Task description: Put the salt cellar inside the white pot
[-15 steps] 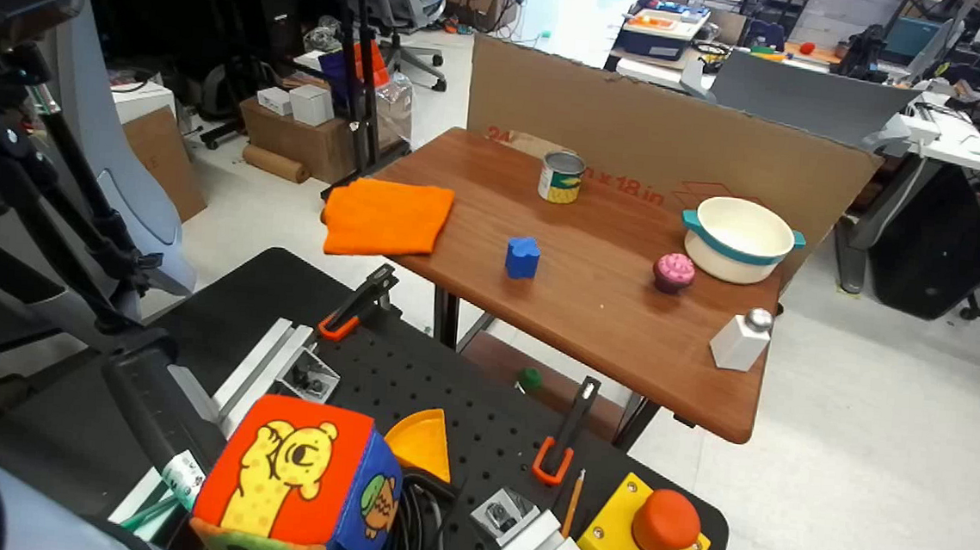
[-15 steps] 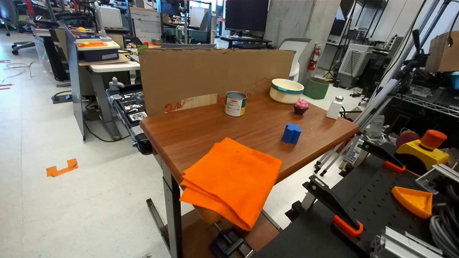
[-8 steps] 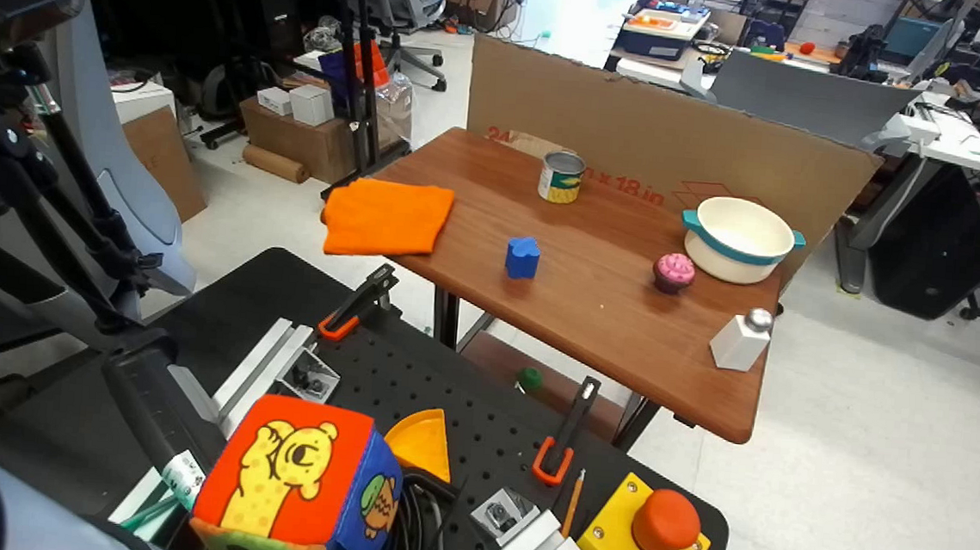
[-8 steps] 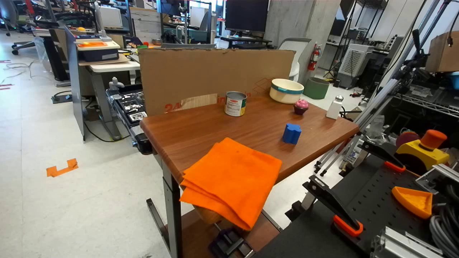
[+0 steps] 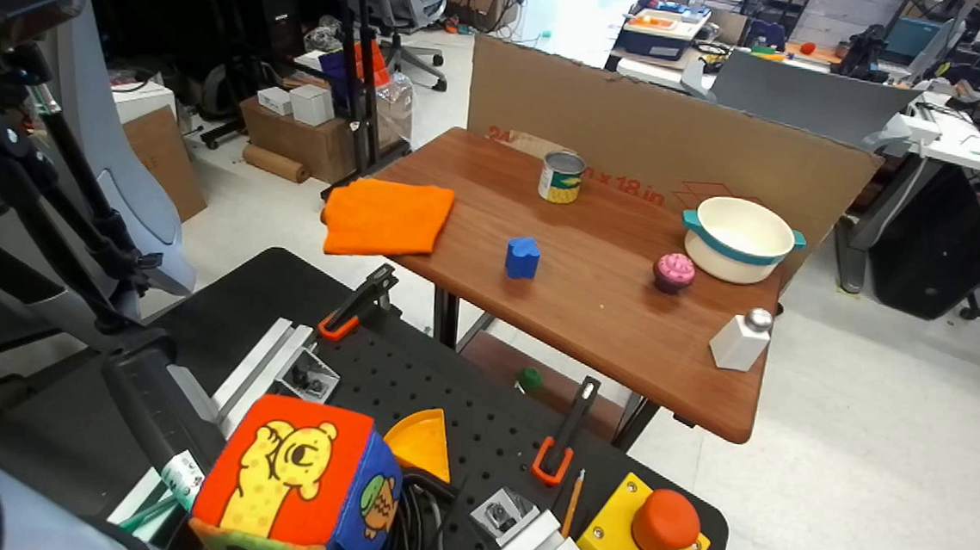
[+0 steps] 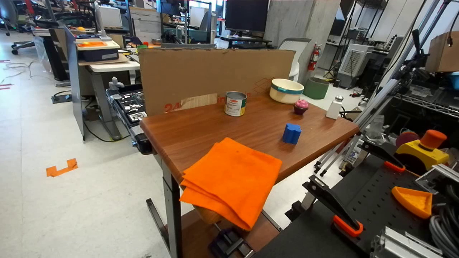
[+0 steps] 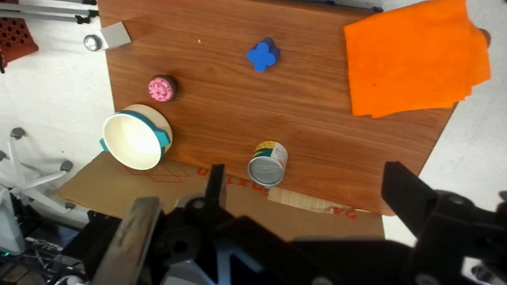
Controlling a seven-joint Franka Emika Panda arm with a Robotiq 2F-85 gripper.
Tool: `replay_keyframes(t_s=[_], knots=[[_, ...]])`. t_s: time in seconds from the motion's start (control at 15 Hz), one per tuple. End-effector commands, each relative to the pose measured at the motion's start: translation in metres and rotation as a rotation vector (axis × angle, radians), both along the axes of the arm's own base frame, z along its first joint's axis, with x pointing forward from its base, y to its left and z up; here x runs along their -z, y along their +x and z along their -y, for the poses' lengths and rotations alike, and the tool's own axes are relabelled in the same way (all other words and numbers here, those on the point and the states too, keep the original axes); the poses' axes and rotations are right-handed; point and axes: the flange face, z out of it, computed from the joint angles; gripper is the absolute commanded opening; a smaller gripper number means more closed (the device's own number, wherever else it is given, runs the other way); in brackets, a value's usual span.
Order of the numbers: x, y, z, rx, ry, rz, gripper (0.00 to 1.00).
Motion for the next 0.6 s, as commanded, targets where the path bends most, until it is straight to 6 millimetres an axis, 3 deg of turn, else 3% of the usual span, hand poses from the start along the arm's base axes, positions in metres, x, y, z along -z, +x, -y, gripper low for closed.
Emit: replay_keyframes(t_s=[0.0,0.33,0.53], knots=[[0.0,0.007,0.063,0.033,0.008,0.039,1.0],[0.007,0.031,0.183,0.205,0.053,0.046,1.0],[0.013,0.04,0.234,0.285,0.081,0.061,1.0]])
